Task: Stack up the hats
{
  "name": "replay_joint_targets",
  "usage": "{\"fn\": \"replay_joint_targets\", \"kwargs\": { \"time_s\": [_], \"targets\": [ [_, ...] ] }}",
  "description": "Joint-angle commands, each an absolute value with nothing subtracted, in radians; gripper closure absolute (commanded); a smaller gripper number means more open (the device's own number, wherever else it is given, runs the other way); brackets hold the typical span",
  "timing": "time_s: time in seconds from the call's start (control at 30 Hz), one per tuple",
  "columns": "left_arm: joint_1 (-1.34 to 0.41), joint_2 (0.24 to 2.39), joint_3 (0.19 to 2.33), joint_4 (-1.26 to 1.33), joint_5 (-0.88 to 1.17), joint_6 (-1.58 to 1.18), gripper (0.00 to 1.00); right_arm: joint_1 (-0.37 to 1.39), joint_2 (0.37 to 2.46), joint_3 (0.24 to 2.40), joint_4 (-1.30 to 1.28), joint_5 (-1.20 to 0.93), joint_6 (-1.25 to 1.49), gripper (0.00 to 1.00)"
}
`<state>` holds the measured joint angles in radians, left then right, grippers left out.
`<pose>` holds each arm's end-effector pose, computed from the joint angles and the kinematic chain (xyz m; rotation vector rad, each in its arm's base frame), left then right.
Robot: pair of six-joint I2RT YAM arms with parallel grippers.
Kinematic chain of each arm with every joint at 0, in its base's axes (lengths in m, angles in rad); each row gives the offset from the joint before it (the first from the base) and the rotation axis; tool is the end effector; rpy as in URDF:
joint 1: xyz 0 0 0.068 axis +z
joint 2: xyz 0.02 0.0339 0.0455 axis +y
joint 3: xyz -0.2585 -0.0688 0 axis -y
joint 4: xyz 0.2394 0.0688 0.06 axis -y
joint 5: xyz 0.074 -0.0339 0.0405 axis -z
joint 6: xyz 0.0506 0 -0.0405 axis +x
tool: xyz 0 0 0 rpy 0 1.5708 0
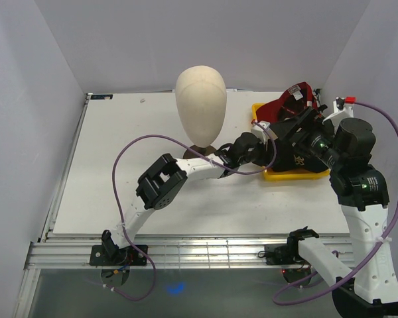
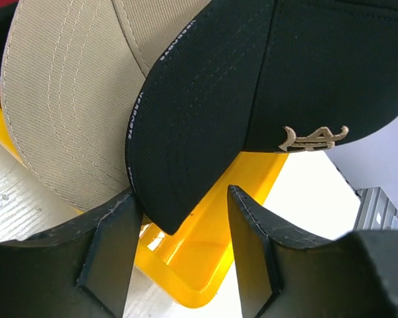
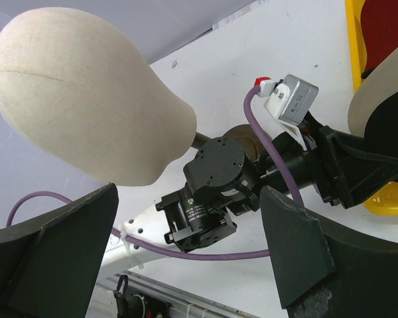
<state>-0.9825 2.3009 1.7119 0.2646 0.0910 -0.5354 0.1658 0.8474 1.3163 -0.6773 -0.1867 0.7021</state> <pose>0.2973 -0.4540 0.1834 0.5210 1.9883 -1.0840 0.1527 0.0351 0.4434 0.3528 1.8110 0.7833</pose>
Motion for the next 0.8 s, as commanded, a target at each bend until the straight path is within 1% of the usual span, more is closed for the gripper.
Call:
{"fn": "replay_joint_targets", "kwargs": {
  "time_s": [0.0, 0.03, 0.07, 0.37, 0.4, 0.63, 0.7, 0.77],
  "targets": [
    [-0.974, 2.281, 1.698, 0.326, 0.124, -0.563, 0.39, 0.167, 0.825, 1.305, -0.615, -0.196, 0.71, 0.07],
    [-0.974, 2.275, 1.684, 0.337, 0.126, -0.569, 0.42, 0.167, 0.822, 1.301, -0.614, -0.199, 0.712, 0.07],
    [-0.974, 2.263, 1.658, 0.35, 0.13, -0.578, 0.47, 0.167, 0.821, 1.298, -0.612, -0.199, 0.713, 0.07],
    [-0.976, 2.215, 1.597, 0.428, 0.17, -0.603, 0.63, 0.167, 0.807, 1.281, -0.6, -0.198, 0.723, 0.07],
    [-0.977, 2.214, 1.597, 0.429, 0.176, -0.604, 0.67, 0.167, 0.808, 1.281, -0.6, -0.196, 0.724, 0.07],
    [-0.997, 2.177, 1.598, 0.446, 0.198, -0.629, 0.86, 0.167, 0.798, 1.302, -0.607, -0.181, 0.721, 0.06],
    [-1.015, 2.169, 1.6, 0.445, 0.189, -0.624, 0.87, 0.167, 0.798, 1.318, -0.614, -0.175, 0.721, 0.06],
    [-1.035, 2.149, 1.595, 0.446, 0.17, -0.626, 0.96, 0.167, 0.796, 1.325, -0.614, -0.172, 0.719, 0.06]
  ]
}}
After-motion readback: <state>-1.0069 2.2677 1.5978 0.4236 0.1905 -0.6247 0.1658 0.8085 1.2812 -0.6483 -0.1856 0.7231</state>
